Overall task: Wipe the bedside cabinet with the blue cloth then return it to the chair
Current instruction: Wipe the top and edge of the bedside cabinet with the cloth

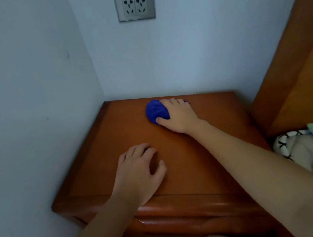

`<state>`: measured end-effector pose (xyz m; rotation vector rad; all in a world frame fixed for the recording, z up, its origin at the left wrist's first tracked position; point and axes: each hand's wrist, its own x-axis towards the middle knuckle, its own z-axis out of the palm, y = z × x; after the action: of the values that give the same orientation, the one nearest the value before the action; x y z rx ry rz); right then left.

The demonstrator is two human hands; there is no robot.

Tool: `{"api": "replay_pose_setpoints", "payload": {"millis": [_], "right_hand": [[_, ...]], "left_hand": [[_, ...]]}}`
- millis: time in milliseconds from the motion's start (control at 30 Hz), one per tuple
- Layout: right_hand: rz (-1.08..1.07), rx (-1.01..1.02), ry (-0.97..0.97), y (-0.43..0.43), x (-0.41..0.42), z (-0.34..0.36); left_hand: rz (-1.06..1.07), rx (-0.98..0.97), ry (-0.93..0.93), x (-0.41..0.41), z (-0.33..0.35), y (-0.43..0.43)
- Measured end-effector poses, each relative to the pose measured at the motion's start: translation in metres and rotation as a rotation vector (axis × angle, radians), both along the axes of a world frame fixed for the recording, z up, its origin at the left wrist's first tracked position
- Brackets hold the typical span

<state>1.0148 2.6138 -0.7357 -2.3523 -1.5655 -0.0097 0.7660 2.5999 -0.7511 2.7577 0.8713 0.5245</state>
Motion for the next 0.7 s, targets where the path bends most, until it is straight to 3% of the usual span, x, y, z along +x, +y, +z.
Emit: {"api": "replay_pose_setpoints", "payload": {"millis": [333,700], "right_hand": [[0.059,0.042,0.018,-0.105,-0.02,-0.001],[-0.359,0.006,-0.008,-0.09,0.095,0.0]], "left_hand": [[0.002,-0.012,0.042,-0.003,0.002,-0.005],[-0.009,0.004,-0.016,-0.001,-0.003,0.003]]}}
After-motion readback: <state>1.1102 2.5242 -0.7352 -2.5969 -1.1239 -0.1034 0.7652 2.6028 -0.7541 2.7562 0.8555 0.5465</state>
